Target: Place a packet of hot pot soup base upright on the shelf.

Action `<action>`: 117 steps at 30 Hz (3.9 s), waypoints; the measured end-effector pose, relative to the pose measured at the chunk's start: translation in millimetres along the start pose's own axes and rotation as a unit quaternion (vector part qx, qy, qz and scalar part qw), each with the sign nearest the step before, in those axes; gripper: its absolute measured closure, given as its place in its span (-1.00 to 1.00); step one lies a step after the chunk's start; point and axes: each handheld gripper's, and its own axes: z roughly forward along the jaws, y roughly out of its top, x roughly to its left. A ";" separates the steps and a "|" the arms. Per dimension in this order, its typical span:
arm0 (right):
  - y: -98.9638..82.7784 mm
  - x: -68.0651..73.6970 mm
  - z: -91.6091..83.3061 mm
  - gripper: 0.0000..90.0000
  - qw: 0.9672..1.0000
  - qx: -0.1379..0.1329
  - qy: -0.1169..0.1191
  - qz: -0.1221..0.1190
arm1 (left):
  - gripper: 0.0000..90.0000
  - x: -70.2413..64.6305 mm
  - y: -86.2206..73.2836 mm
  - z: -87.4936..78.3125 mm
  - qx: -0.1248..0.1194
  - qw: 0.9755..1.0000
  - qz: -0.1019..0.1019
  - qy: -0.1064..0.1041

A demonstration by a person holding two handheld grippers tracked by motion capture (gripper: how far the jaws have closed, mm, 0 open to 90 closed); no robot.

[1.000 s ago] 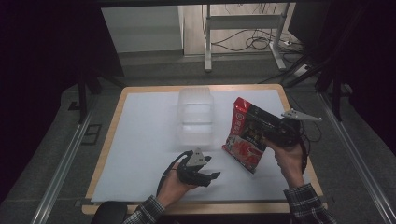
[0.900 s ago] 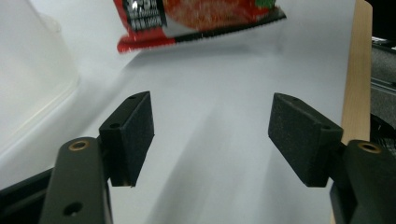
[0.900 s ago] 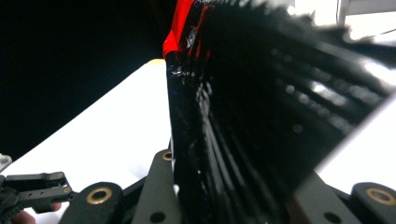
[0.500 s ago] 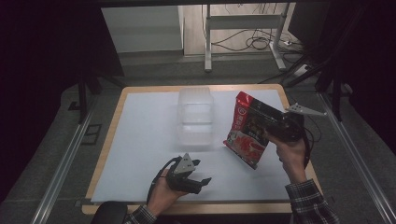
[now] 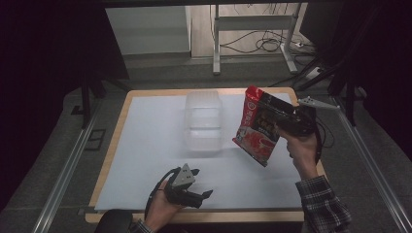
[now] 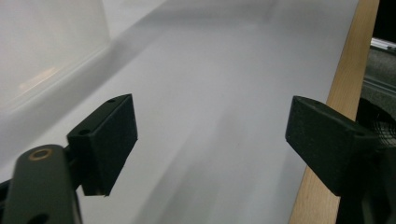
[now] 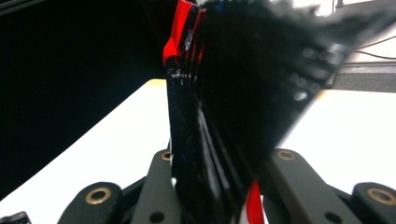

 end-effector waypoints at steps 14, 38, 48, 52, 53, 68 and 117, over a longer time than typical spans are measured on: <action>32.4 -2.1 21.0 0.67 1.000 -0.009 0.002 0.010 | -0.91 -6.2 -7.3 -12.4 0.004 1.000 -0.010 0.008; 71.7 11.6 77.9 0.66 1.000 -0.020 0.007 0.001 | -1.00 -7.0 -14.6 -21.4 0.011 0.999 -0.010 0.038; 79.2 13.6 113.6 0.66 1.000 -0.016 0.018 0.002 | -1.00 -9.3 -14.1 -19.5 0.018 0.999 -0.004 0.037; 81.2 10.3 129.4 0.66 1.000 -0.015 0.022 0.006 | -1.00 -9.0 -14.0 -19.7 0.017 0.999 -0.002 0.039; 81.8 9.4 133.6 0.66 1.000 -0.015 0.023 0.007 | -1.00 -8.8 -14.0 -19.9 0.017 0.999 -0.003 0.040; 89.2 3.9 190.3 0.66 0.999 -0.010 0.037 -0.013 | -1.00 -8.6 -13.0 -20.9 0.013 0.999 -0.002 0.039; 41.8 4.9 233.3 -0.25 0.994 0.060 0.025 -0.092 | -1.00 -8.2 -15.0 -18.8 0.002 0.999 -0.003 0.033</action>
